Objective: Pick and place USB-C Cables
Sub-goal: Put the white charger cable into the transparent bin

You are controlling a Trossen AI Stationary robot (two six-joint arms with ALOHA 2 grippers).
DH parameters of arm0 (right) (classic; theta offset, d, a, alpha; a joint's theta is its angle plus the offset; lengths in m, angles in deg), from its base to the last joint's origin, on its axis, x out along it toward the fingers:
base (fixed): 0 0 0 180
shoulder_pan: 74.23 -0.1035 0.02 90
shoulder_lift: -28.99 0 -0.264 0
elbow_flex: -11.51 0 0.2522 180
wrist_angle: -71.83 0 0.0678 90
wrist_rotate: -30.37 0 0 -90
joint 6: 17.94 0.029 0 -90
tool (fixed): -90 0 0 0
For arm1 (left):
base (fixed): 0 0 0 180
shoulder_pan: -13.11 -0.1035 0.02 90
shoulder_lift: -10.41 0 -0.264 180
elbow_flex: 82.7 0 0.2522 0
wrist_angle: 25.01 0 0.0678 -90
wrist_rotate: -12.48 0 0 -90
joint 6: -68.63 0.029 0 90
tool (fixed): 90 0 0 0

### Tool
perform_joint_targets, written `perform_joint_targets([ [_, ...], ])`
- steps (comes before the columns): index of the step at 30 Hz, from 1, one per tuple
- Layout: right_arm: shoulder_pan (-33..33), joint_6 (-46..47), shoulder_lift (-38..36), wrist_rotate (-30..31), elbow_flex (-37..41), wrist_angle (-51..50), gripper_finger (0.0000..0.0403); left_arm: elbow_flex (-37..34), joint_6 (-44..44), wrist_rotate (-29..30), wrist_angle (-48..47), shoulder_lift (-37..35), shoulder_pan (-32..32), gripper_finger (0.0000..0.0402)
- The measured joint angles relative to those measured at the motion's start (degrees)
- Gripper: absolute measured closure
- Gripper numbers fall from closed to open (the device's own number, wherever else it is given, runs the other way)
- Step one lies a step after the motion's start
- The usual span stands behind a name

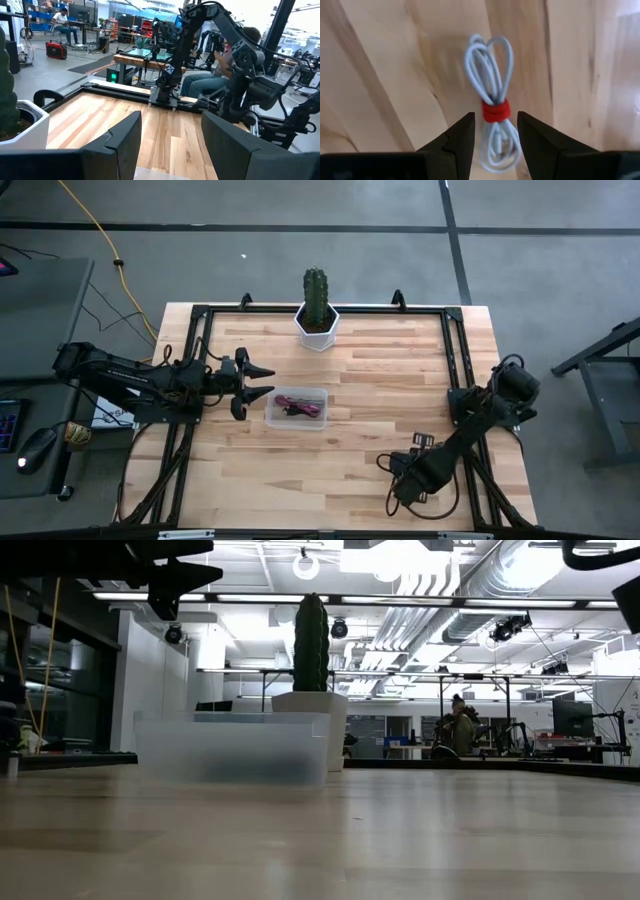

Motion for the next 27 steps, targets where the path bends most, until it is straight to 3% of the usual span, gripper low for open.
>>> perform_joint_targets([
  [27,0.0,-1.2,6.1,-0.8,-0.1,2.7,0.0265,0.0,-0.5,0.0,0.0,0.0,0.0,0.0213],
])
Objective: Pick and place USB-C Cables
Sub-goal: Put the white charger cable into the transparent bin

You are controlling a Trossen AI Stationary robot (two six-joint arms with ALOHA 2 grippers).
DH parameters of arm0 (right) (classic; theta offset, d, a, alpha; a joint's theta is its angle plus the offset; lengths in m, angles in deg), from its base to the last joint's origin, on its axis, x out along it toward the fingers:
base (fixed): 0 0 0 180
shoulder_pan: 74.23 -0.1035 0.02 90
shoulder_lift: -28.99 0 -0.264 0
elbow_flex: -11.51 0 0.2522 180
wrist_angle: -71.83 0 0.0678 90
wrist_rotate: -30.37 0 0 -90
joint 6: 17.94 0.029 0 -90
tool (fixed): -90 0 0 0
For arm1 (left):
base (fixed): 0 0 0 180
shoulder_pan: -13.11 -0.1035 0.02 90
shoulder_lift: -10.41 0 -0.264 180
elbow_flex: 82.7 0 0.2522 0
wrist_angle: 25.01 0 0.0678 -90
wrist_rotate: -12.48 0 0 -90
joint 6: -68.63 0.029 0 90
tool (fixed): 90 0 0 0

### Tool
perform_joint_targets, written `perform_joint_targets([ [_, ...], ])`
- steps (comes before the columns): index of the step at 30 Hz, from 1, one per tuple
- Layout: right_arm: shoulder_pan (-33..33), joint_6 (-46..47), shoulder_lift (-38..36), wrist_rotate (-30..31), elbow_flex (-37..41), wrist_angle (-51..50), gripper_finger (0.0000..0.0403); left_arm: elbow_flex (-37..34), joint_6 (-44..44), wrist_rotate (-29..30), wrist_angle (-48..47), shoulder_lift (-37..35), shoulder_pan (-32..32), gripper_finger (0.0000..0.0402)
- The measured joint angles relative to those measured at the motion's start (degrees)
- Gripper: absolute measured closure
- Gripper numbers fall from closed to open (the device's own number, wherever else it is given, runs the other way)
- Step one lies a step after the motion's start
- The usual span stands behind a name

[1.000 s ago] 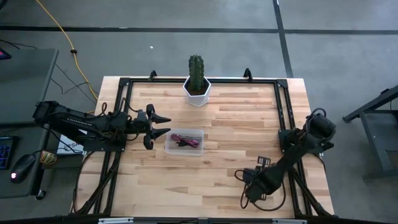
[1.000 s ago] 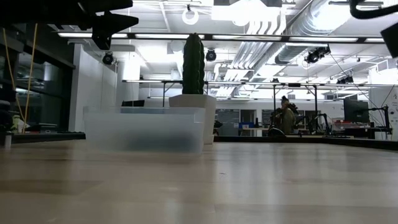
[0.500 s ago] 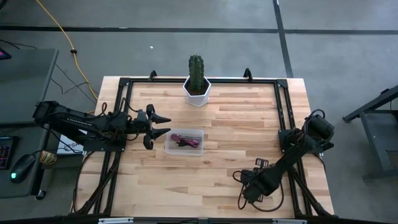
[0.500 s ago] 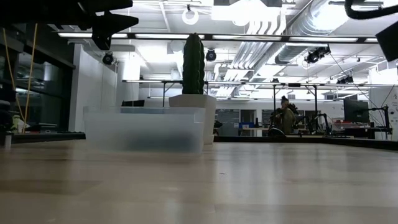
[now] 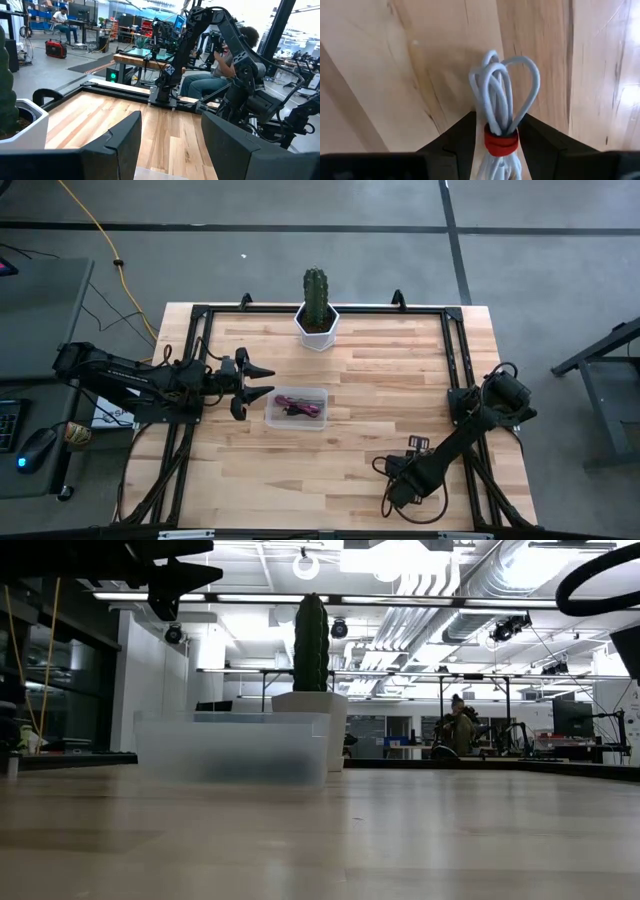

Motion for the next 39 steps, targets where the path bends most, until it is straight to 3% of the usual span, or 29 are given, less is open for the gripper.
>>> perform_joint_targets([
  [12,0.0,-0.2,0.1,0.2,0.1,0.2,0.0273,0.0,0.0,0.0,0.0,0.0,0.0,0.0213],
  [26,0.0,-0.4,0.2,0.0,0.1,0.9,0.0367,0.0,-0.9,0.0,0.0,0.0,0.0,0.0213],
  [39,0.0,-0.4,0.2,-0.5,0.2,0.8,0.0376,0.0,-0.9,0.0,0.0,0.0,0.0,0.0213],
])
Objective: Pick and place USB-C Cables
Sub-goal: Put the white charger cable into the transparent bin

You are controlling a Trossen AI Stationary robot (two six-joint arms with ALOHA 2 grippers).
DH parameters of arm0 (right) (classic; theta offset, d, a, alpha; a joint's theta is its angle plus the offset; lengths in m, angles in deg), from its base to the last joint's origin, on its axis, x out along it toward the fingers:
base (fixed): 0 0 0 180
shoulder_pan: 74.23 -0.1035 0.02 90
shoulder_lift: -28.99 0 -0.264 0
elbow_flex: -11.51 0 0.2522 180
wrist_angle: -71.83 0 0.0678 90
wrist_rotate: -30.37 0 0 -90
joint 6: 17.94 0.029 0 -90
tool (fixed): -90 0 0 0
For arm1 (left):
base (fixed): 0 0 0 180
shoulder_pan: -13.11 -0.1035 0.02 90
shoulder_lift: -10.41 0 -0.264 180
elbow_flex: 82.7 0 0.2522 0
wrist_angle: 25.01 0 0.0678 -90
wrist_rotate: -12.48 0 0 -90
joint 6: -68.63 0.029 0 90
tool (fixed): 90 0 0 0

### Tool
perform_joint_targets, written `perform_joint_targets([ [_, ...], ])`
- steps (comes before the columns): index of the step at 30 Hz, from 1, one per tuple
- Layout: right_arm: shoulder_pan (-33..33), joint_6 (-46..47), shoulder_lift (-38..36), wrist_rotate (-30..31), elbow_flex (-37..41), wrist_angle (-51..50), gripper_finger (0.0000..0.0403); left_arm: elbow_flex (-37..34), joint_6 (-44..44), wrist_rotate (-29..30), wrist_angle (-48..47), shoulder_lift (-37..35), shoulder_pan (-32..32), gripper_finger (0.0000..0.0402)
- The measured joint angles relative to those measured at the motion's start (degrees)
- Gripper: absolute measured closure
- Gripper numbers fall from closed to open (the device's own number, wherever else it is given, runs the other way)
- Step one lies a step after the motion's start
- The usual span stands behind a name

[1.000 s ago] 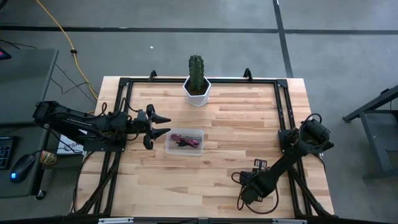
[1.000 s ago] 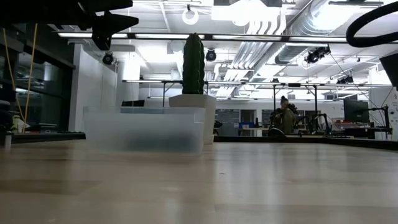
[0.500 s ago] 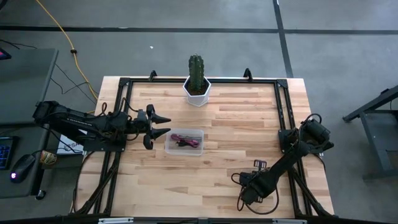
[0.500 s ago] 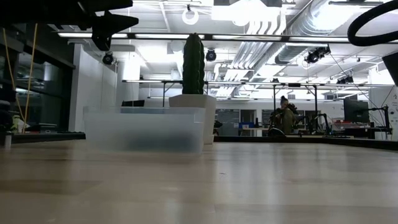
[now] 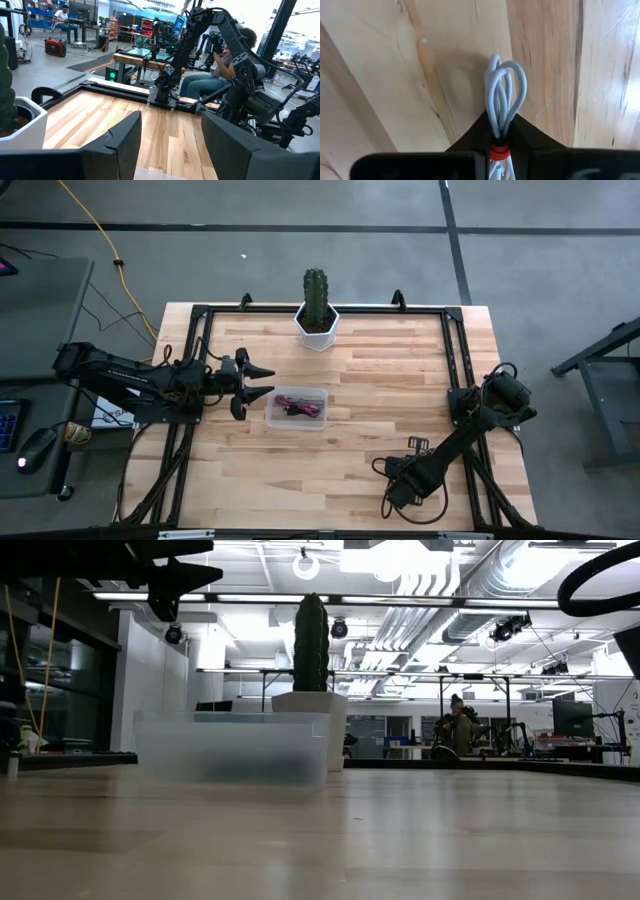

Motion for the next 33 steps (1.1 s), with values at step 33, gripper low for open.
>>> perform_joint_targets([
  [33,-5.2,-4.1,-32.6,38.7,15.7,10.8,0.0378,0.0,0.0,0.0,0.0,0.0,0.0,0.0213],
])
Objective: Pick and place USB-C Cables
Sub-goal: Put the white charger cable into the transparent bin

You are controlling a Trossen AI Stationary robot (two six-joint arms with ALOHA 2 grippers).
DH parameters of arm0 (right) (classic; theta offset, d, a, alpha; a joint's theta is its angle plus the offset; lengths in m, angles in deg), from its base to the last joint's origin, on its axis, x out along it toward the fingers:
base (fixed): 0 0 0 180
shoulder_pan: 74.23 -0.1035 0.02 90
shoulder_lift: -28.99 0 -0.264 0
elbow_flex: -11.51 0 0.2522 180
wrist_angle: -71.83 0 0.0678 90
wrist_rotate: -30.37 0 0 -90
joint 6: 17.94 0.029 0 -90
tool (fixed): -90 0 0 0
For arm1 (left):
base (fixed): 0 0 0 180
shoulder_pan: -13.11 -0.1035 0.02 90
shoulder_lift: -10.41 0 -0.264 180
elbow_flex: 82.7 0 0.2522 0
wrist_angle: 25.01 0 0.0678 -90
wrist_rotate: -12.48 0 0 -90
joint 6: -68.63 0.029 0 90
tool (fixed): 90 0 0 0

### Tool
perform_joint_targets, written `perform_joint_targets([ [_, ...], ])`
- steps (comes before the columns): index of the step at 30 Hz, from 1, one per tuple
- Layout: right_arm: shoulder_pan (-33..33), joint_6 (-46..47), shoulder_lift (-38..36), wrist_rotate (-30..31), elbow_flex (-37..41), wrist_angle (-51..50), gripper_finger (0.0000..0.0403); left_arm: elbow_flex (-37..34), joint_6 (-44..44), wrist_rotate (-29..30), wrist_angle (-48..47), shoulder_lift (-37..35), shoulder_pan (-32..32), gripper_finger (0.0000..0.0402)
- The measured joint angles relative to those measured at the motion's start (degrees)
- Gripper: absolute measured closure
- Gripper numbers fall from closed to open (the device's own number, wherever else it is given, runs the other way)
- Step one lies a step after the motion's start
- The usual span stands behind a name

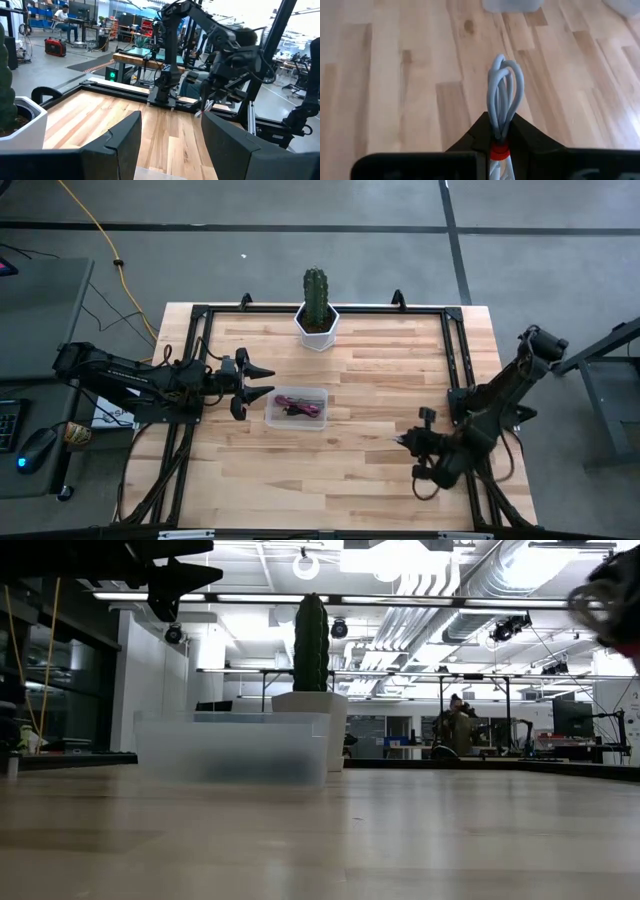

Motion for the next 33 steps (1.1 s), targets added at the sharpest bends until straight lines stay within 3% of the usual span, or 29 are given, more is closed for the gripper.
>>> perform_joint_targets([
  [8,13.9,-26.4,-6.0,-3.3,7.0,18.2,0.0378,0.0,0.0,0.0,0.0,0.0,0.0,0.0213],
  [13,22.1,-37.4,-11.8,-6.6,10.3,24.0,0.0378,0.0,0.0,0.0,0.0,0.0,0.0,0.0213],
  [22,29.7,-46.6,-28.7,-9.9,19.7,34.6,0.0378,0.0,0.0,0.0,-0.2,0.0,0.0,0.0213],
  [28,33.3,-52.3,-39.6,-12.9,29.0,49.9,0.0378,0.0,0.0,0.0,0.0,0.0,0.0,0.0213],
  [33,37.1,-57.1,-44.4,-17.7,32.8,58.9,0.0378,0.0,0.0,0.0,0.0,0.0,0.0,0.0213],
])
